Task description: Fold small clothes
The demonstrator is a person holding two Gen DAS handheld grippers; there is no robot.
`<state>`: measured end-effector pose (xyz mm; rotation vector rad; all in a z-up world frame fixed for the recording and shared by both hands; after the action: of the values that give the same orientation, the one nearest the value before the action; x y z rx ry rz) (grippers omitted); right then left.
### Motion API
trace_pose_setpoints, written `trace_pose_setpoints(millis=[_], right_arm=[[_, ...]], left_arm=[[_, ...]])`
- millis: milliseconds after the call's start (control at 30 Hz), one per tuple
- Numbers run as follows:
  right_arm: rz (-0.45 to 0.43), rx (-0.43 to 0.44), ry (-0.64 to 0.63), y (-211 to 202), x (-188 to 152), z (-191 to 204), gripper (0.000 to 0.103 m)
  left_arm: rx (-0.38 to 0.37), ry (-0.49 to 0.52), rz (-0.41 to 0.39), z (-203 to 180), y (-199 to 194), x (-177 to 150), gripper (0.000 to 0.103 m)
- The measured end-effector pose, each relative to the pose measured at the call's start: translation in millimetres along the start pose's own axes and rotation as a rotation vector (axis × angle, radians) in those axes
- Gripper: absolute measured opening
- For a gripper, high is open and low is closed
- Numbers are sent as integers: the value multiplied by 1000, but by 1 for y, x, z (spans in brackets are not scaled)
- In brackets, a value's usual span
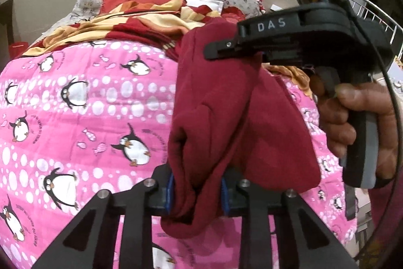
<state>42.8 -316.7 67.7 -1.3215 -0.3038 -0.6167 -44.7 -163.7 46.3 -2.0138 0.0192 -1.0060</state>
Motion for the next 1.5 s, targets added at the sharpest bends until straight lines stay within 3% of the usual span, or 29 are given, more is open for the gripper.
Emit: trace_pose_setpoints(millis=[500, 900, 1000, 1067, 1100, 1133, 1200, 1267, 1367, 1500], right_arm=[[-45, -71, 13, -62, -9, -86, 20], [-16, -178, 66, -80, -31, -177, 19], [0, -217, 100, -69, -42, -197, 19], [13, -243, 118, -57, -51, -210, 19], [16, -249, 128, -53, -54, -214, 20], [17, -252, 140, -49, -57, -218, 23], [3, -268, 185, -52, -62, -227, 39], [-12, -277, 213, -62, -64, -231, 39], [-50, -262, 259, -92, -71, -224, 39], [-112, -153, 237, -123, -85, -190, 39]], left_arm=[[-148, 119, 49, -110, 16, 15, 23], [-205, 218, 139, -189, 77, 5, 22], [-214, 224, 166, -196, 92, -2, 22], [-237, 220, 184, -200, 96, -6, 28], [-252, 218, 190, -202, 96, -8, 36], [-277, 212, 198, -204, 94, -9, 41], [-337, 205, 227, -204, 84, -14, 48], [-358, 233, 244, -201, 72, -17, 49], [-333, 270, 202, -185, 50, -14, 52], [-228, 273, 150, -155, 40, -5, 56]])
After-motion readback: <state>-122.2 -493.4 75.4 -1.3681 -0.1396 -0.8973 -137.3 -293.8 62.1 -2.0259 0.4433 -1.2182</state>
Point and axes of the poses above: each gripper's, at about its wrist camera, not at the fingertips, and y roughly the way its jaws point, z to its left, x to its top, the point moved 7 cm from there along y, roughly the way its jaws point, and after that the axes turned 2 degrees about y, right-handed, at the moved point
